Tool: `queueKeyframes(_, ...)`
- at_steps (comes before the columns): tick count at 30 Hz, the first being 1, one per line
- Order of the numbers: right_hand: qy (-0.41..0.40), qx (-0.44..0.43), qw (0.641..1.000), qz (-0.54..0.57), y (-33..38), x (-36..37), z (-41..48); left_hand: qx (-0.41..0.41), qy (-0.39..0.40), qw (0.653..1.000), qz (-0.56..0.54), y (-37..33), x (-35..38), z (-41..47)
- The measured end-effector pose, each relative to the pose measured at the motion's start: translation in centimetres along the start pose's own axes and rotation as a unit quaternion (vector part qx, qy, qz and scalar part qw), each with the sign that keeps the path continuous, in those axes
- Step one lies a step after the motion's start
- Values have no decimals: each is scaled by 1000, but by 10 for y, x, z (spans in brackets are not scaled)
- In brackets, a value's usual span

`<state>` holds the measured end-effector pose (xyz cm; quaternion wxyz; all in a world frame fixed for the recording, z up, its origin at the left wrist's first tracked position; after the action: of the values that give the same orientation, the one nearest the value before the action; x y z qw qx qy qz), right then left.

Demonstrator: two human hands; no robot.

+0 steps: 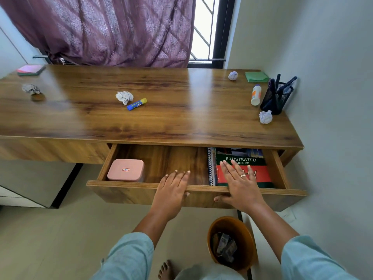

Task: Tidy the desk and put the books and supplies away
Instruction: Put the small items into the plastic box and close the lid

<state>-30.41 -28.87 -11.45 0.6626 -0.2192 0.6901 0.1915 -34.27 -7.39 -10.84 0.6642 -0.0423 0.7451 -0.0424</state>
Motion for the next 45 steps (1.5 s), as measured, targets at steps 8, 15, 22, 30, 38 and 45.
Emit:
queueKeyframes(8, -5, 19, 1000, -15, -14, -1, 25, -13, -23, 995, 98, -4, -7, 23)
queueKeyframes(15, 42, 118, 992, -28, -18, -11, 57, -47, -69, 958, 276, -20, -16, 64)
queueKeyframes(22, 24, 108, 991, -79, -28, -11, 78, -39, -82, 962, 256, -13, -32, 108)
queueKeyframes(30, -5, 110, 980, -163, -41, -23, 112, -3, -57, 972, 228, -23, -47, 132)
queueKeyframes(38, -48, 98, 980, -168, -48, -23, 118, -24, -39, 971, 235, -46, -42, 154)
queueKeyframes(45, -73, 87, 981, -155, -45, -26, 116, -11, -68, 957, 280, -43, -42, 155)
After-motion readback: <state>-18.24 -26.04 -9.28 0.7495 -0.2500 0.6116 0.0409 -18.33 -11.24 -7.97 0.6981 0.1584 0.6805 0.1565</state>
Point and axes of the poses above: each hand's wrist, its own z-axis towards the middle knuckle, its own x-axis out of the palm, y = z × x, the point moved 4 cm from there along z, towards the middle knuckle, and after that the axes turned 13 degrees about -x, right-handed, at the moved point
